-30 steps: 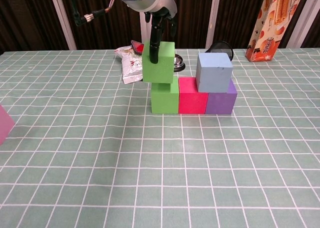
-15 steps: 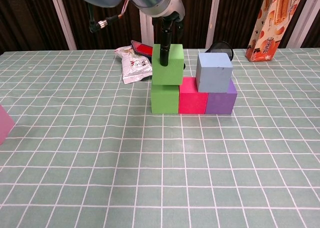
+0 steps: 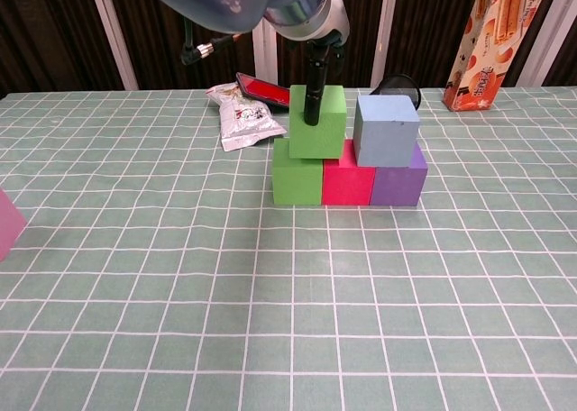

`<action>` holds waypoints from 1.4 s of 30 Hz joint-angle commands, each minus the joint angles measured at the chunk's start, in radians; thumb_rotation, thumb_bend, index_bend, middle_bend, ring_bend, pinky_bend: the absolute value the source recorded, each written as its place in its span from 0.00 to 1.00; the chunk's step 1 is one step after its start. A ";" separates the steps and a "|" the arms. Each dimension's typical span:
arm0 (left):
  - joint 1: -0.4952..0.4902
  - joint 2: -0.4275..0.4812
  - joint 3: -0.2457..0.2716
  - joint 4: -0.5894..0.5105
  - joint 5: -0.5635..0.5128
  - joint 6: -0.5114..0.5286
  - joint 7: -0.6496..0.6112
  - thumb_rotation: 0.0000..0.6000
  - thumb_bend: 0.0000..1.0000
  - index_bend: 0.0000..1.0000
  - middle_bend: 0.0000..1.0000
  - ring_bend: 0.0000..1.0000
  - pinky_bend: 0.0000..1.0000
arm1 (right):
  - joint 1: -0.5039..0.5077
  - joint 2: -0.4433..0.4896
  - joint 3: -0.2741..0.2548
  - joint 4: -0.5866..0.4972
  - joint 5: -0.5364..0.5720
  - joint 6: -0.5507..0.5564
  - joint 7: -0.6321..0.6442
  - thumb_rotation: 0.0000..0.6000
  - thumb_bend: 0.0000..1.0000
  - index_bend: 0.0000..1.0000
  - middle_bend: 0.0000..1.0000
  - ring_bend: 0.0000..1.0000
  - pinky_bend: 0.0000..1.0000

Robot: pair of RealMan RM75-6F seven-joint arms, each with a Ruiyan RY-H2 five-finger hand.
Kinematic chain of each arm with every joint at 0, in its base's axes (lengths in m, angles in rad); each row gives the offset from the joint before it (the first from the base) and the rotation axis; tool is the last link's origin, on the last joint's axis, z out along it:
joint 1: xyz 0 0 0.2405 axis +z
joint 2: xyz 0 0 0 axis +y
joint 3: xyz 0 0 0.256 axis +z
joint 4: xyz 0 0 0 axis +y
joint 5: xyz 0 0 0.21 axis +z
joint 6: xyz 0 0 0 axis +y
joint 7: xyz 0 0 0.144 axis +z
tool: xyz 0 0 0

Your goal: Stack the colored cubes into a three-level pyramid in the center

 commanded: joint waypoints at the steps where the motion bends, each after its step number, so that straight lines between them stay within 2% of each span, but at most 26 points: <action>1: 0.002 -0.009 -0.011 0.011 0.008 -0.001 0.002 1.00 0.41 0.14 0.41 0.05 0.08 | -0.001 0.001 0.000 0.001 0.000 0.000 0.000 1.00 0.31 0.00 0.03 0.00 0.00; 18: 0.011 -0.035 -0.058 0.027 0.014 0.011 0.039 1.00 0.41 0.14 0.42 0.05 0.08 | -0.001 -0.003 -0.003 0.003 -0.003 -0.003 -0.002 1.00 0.31 0.00 0.03 0.00 0.00; 42: 0.025 -0.071 -0.094 0.054 0.040 0.023 0.070 1.00 0.41 0.14 0.42 0.05 0.08 | -0.001 -0.005 0.001 0.005 -0.002 -0.002 -0.002 1.00 0.31 0.00 0.03 0.00 0.00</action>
